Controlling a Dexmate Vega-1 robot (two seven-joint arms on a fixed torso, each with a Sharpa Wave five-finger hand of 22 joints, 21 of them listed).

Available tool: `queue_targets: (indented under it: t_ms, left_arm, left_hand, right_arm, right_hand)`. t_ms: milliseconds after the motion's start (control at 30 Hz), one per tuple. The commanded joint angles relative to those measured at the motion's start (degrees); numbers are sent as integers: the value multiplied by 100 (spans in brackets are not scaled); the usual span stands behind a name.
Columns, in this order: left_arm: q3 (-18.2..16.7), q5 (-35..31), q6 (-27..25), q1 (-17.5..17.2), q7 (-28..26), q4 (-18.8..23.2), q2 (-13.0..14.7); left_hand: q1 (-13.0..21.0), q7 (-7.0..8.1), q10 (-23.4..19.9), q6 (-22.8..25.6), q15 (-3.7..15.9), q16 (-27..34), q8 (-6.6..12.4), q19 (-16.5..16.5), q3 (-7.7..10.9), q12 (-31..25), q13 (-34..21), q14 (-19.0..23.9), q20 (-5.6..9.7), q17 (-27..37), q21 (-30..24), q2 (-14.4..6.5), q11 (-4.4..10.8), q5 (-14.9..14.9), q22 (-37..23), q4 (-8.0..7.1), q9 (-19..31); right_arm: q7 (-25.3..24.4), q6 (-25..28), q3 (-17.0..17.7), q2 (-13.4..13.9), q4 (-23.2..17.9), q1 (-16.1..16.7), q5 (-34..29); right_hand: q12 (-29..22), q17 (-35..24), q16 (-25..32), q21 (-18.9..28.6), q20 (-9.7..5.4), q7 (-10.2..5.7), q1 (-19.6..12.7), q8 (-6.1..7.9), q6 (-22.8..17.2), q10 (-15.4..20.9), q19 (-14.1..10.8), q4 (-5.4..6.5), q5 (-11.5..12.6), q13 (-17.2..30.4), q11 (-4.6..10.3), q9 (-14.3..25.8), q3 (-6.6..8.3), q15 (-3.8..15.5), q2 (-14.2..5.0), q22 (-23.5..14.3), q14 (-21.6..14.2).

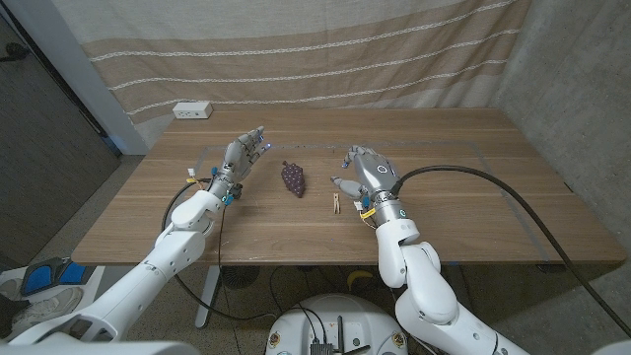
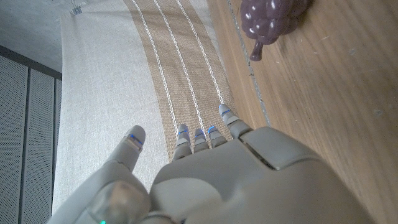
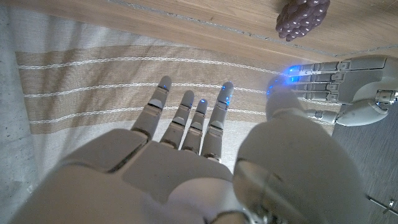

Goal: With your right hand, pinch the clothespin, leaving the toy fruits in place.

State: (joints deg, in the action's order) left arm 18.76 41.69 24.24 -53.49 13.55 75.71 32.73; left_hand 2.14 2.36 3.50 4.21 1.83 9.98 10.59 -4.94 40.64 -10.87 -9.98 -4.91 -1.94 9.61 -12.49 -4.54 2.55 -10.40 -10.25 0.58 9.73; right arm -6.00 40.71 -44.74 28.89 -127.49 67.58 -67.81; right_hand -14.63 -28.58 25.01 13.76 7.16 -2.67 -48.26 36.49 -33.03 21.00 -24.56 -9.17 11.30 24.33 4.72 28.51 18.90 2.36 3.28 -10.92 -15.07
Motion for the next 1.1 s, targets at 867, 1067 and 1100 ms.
queue_targets:
  t_ms: [867, 1067, 1100]
  left_arm:
    - [57, 6, -15, 146, 98, -165, -82]
    - [49, 13, -9, 151, 105, -198, -85]
    - [48, 9, -3, 149, 105, -201, -83]
  left_hand:
    - [-64, -10, -6, 72, 34, 23, -18, -56, 22, -21, -19, 36, -12, 19, 14, -318, 20, -36, -27, -13, 23]
    - [-61, -10, -5, 70, 37, 20, -20, -55, 23, -21, -19, 33, -16, 17, 17, -316, 10, -36, -27, -11, 23]
    - [-61, -9, -6, 72, 39, 20, -20, -57, 23, -21, -19, 32, -17, 17, 17, -316, 10, -36, -27, -11, 23]
  right_arm:
    - [-3, 86, -336, -42, 517, -385, 201]
    - [123, 145, -417, -68, 609, -485, 203]
    - [152, 148, -423, -69, 615, -500, 224]
  right_hand:
    - [-43, -39, 39, 42, -6, -34, -171, 235, 36, 103, -68, -17, -40, 97, 9, 113, -7, 240, -127, -20, -55]
    - [-38, -41, 38, 42, -6, -30, -171, 258, 32, 99, -69, -2, -46, 111, -3, 103, -21, 233, -132, -20, -51]
    - [-37, -41, 35, 41, -6, -32, -170, 263, 32, 99, -69, 0, -48, 114, -3, 100, -25, 226, -129, -20, -47]
